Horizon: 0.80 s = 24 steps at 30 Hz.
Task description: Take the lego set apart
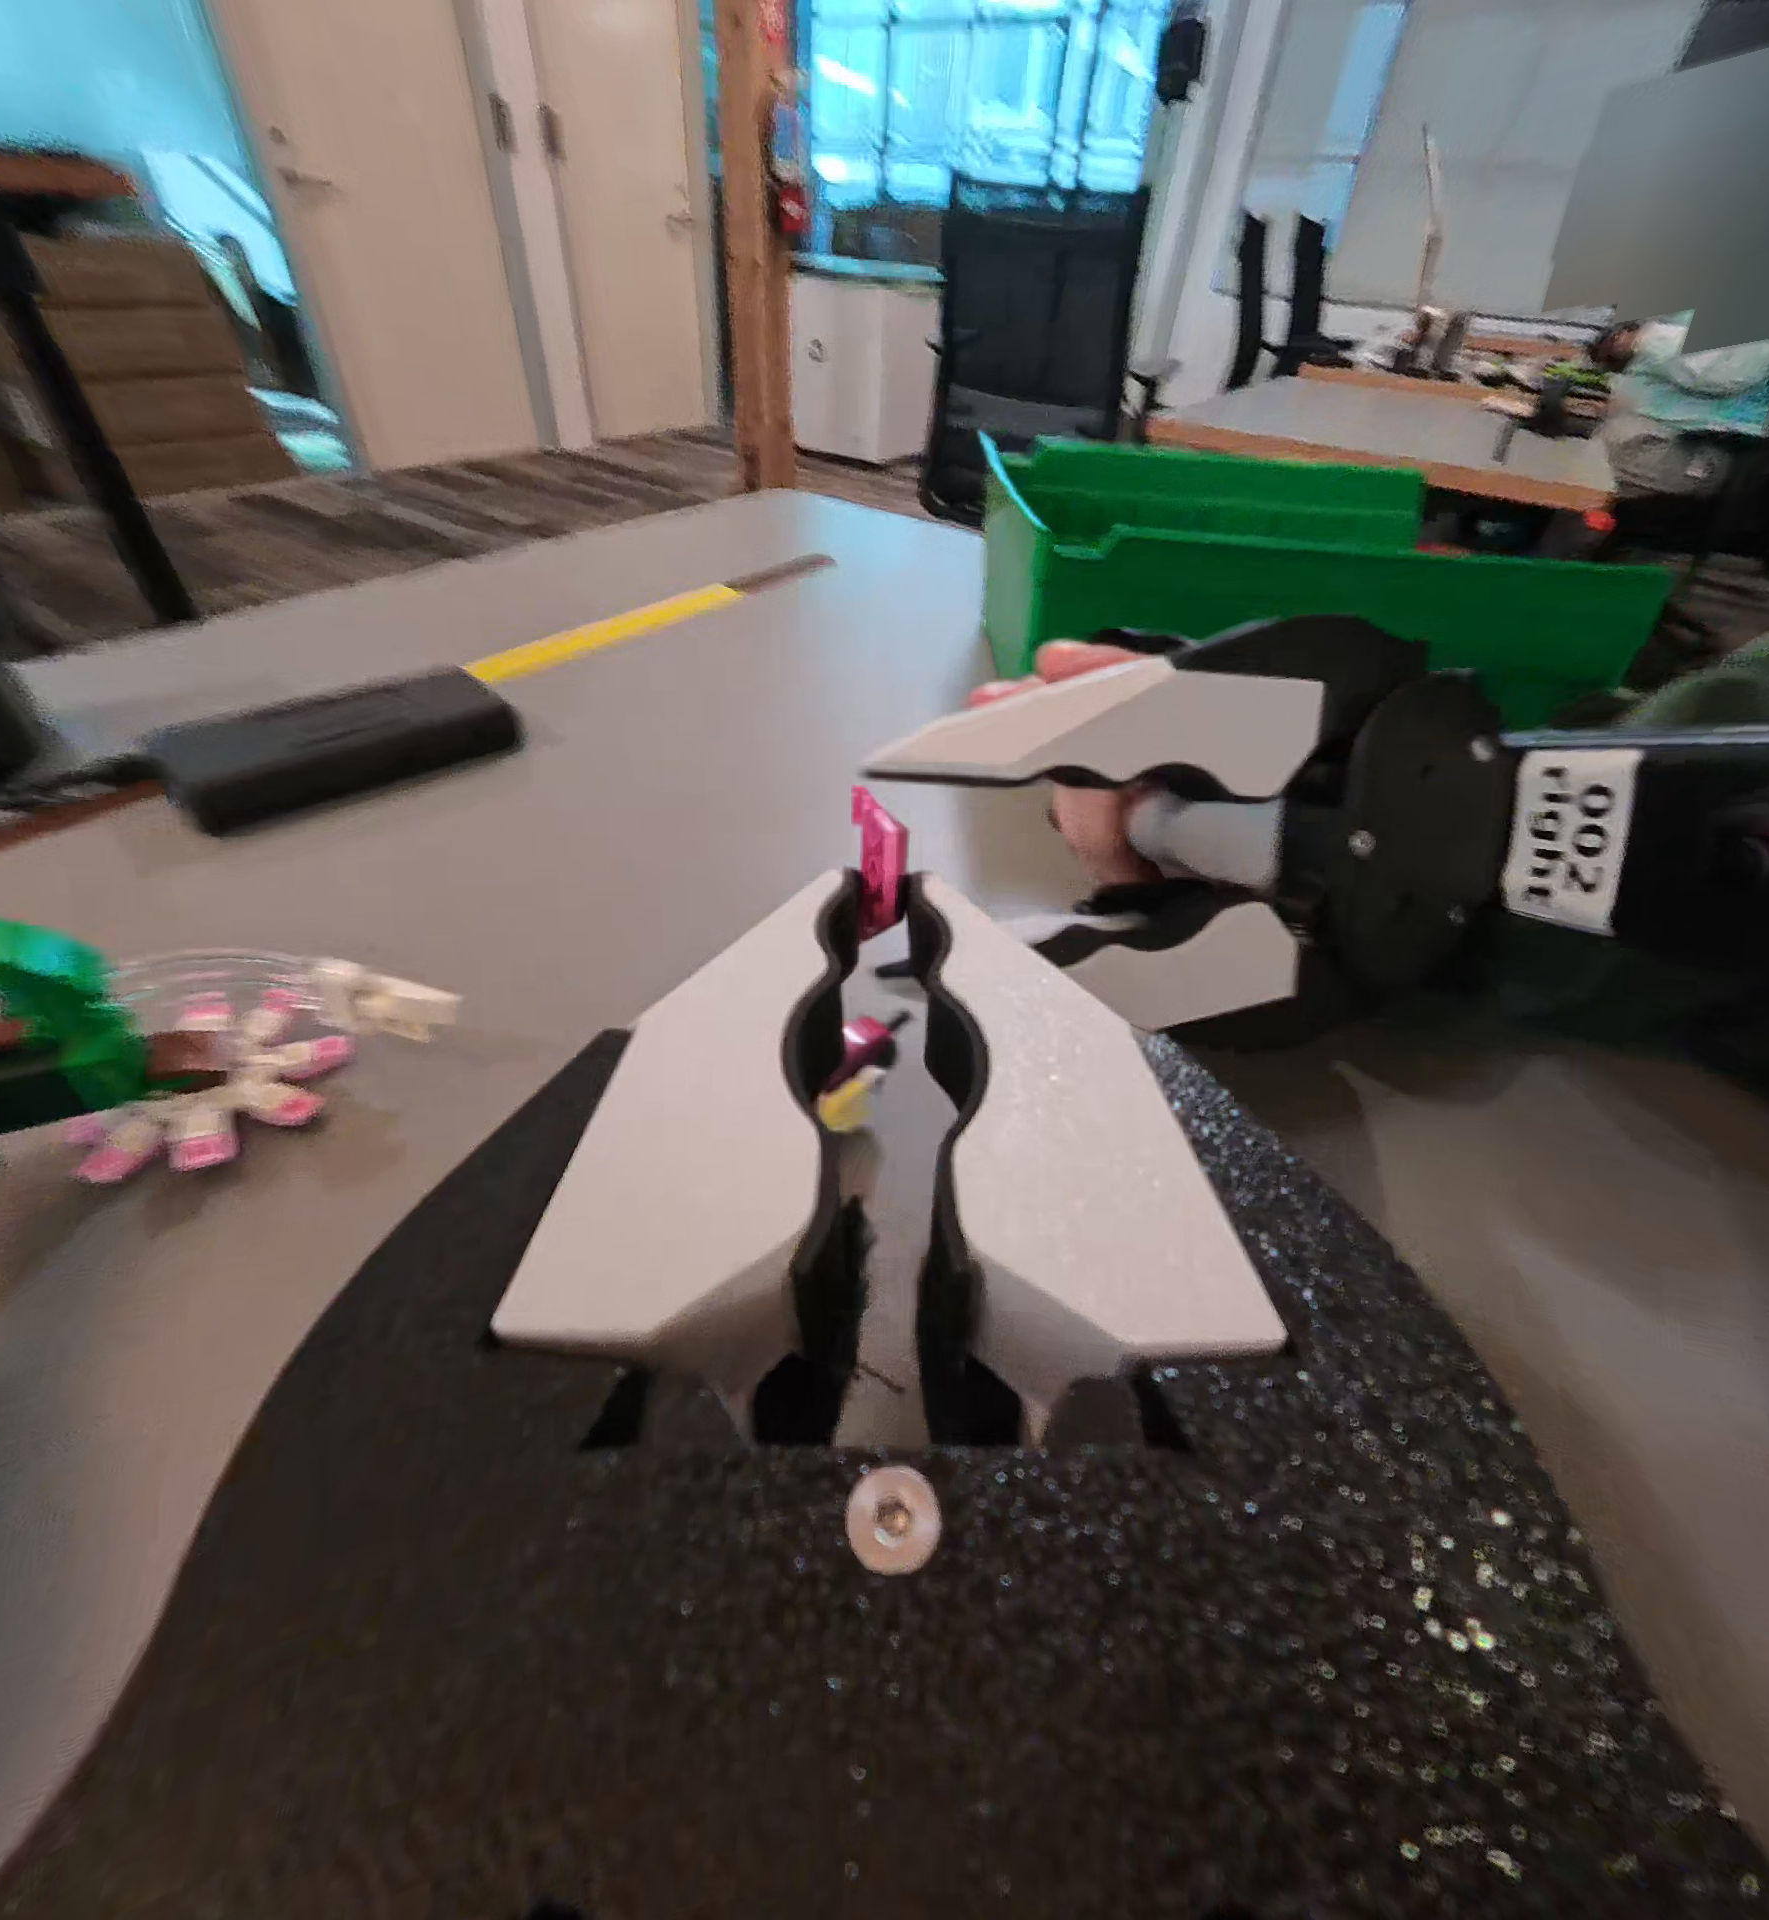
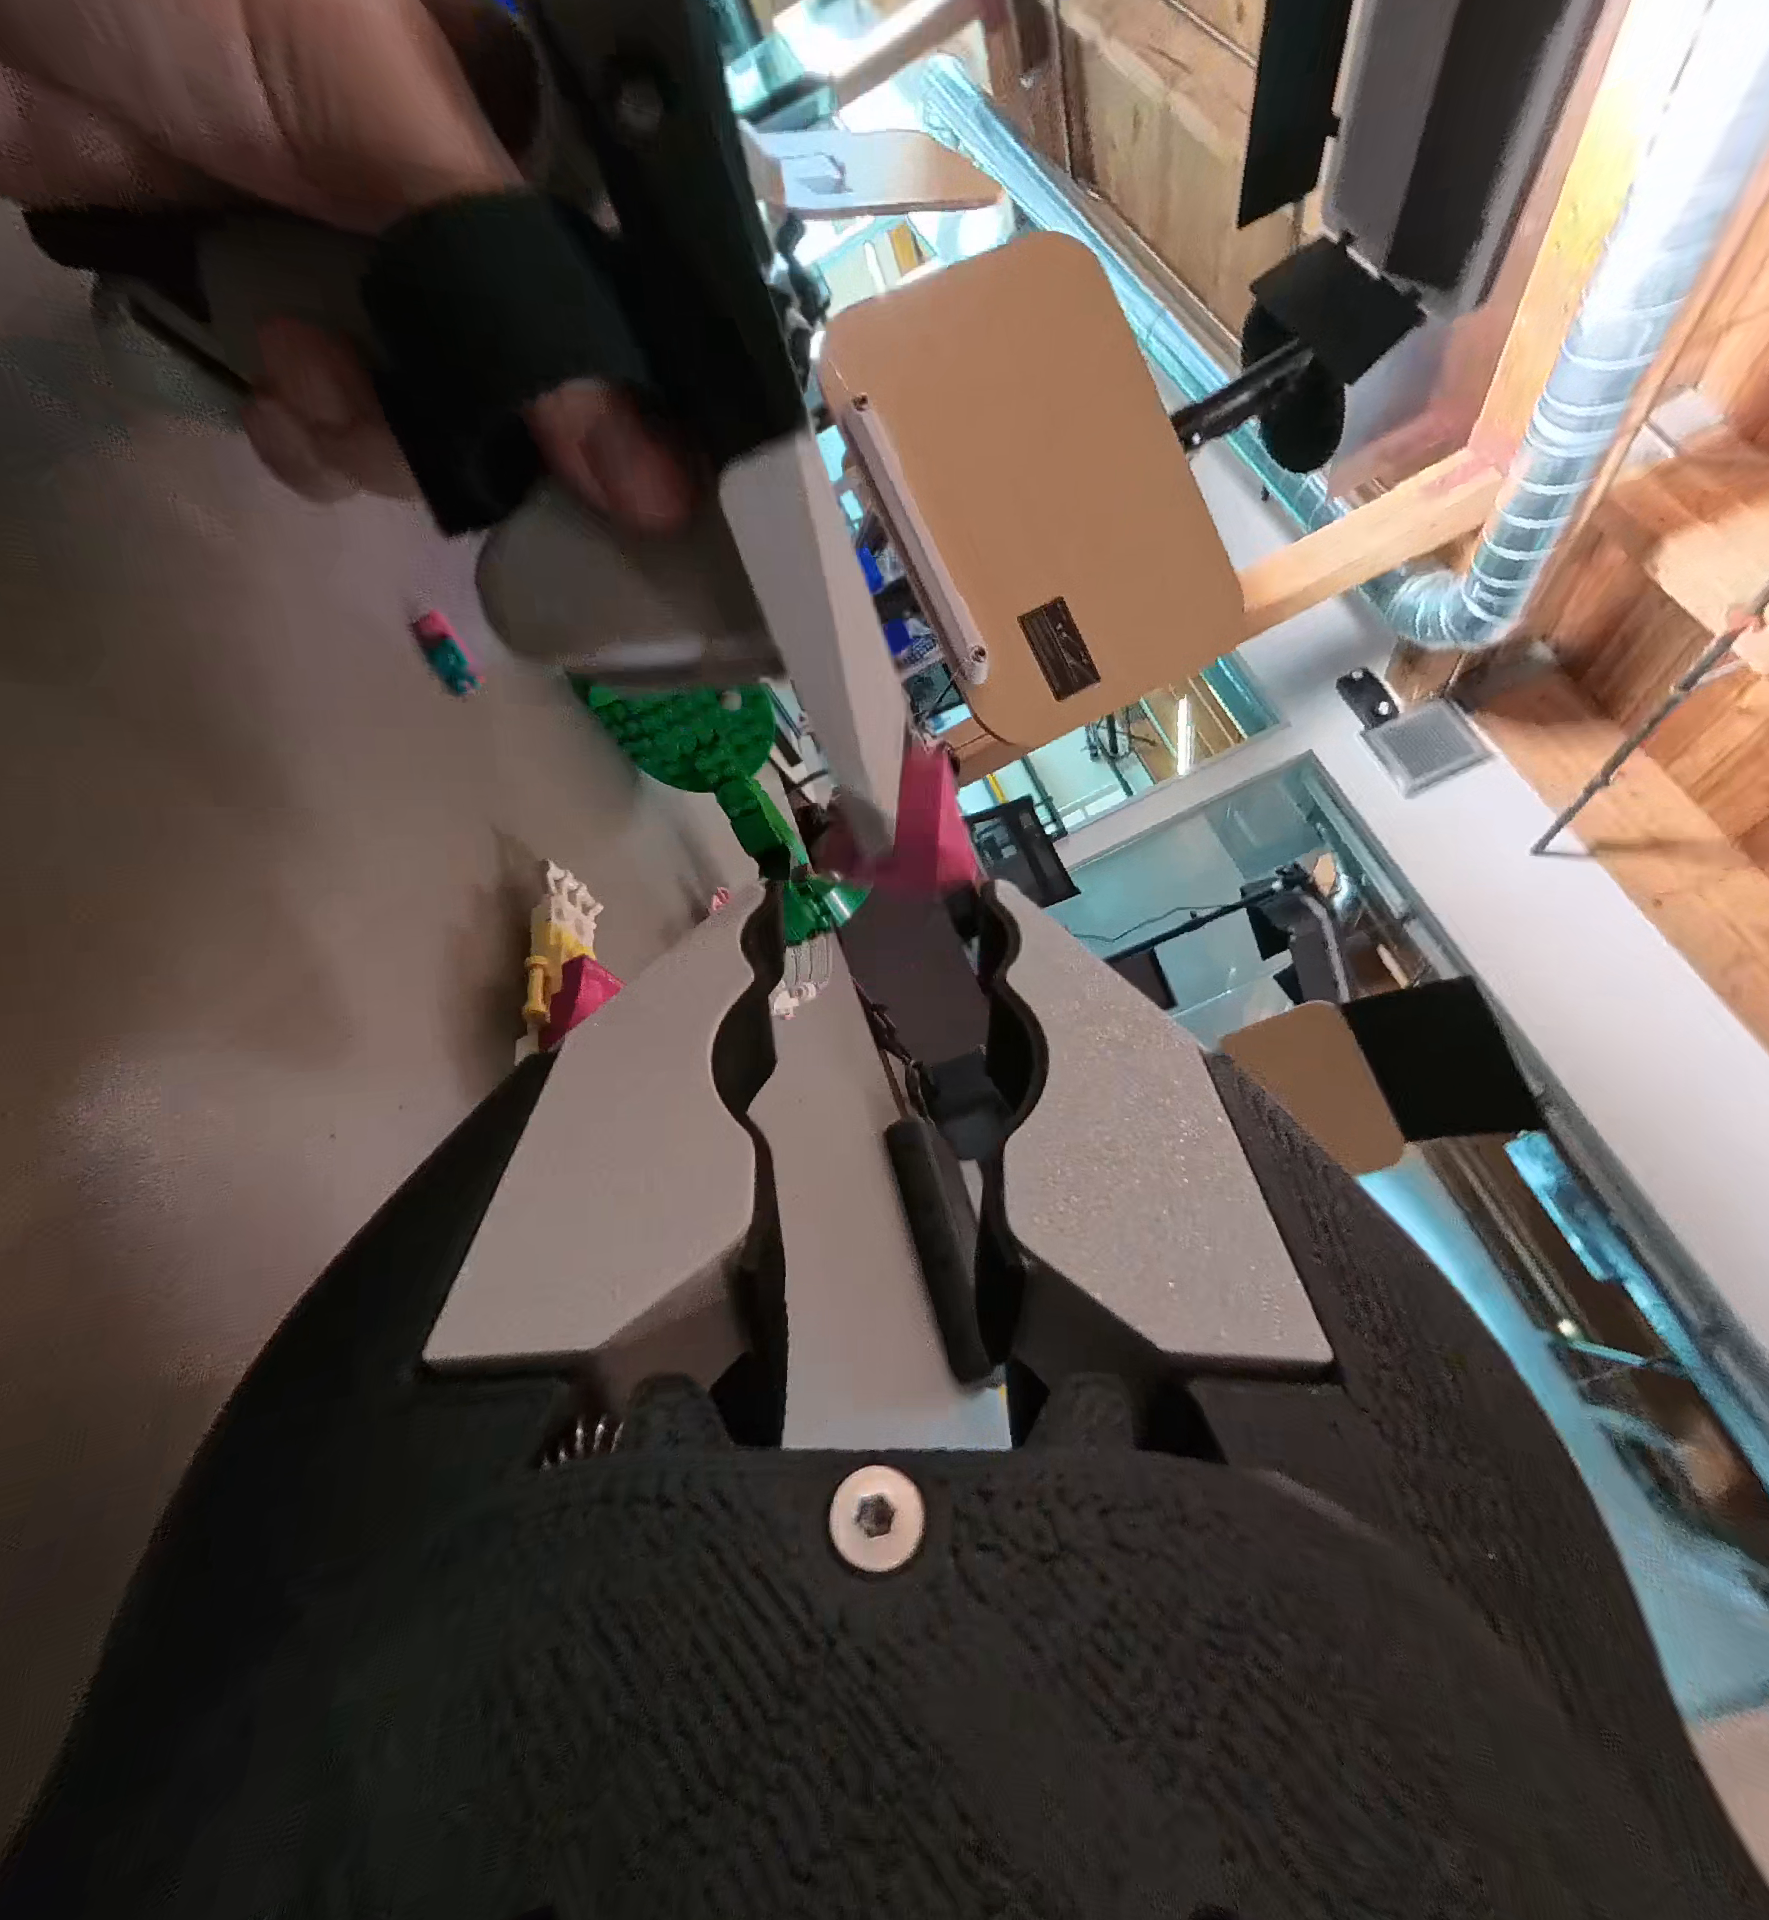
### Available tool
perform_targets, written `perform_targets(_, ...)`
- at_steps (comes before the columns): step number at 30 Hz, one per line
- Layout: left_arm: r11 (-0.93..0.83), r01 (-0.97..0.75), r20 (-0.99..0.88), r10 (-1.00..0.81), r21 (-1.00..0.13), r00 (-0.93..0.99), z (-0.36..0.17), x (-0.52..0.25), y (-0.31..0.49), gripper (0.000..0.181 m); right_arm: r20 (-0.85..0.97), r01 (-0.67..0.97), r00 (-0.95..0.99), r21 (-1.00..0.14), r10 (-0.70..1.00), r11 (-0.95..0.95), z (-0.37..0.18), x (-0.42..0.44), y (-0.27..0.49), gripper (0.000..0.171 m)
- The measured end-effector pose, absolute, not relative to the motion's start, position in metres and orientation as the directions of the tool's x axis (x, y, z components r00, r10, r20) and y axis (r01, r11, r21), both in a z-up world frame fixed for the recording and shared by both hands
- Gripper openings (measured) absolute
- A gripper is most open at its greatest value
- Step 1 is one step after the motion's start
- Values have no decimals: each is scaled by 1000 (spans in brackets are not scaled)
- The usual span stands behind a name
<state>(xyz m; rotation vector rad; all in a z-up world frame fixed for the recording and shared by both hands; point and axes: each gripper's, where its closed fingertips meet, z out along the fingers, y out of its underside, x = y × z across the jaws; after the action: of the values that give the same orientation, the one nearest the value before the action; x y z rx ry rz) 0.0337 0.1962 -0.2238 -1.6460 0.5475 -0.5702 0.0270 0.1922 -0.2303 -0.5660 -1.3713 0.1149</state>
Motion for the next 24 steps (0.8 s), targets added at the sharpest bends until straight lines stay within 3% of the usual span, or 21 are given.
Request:
perform_targets(1, -93, -23, 37, -596, -995, 802, -213, 17, 198, 7, 877, 243, 227, -471, 423, 848, -229, 29, 195, 35)
perform_targets(7, 304, 62, 71, 17, -951, 997, -130, -172, 157, 6, 831, 264, 242, -554, 502, 790, -233, 31, 209, 30)
perform_targets(10, 339, -38, 111, 409, -940, 906, -125, -268, 101, 7, 843, 273, 217, -537, 492, 799, -237, 29, 206, 27)
perform_targets(12, 288, -61, 117, 563, -956, 818, -137, -305, 75, 7, 849, 277, 205, -527, 486, 804, -239, 27, 204, 26)
perform_targets(18, 132, -6, 92, 723, -991, 685, -163, -340, 65, 15, 837, 303, 205, -547, 507, 780, -243, 27, 210, 24)
perform_targets(22, 60, -91, -17, 740, -994, 672, -160, -330, 73, 56, 800, 309, 236, -600, 552, 738, -241, 29, 218, 25)
perform_targets(24, 84, -177, -70, 690, -981, 720, -147, -308, 85, 63, 737, 286, 228, -675, 636, 680, -242, 30, 221, 28)
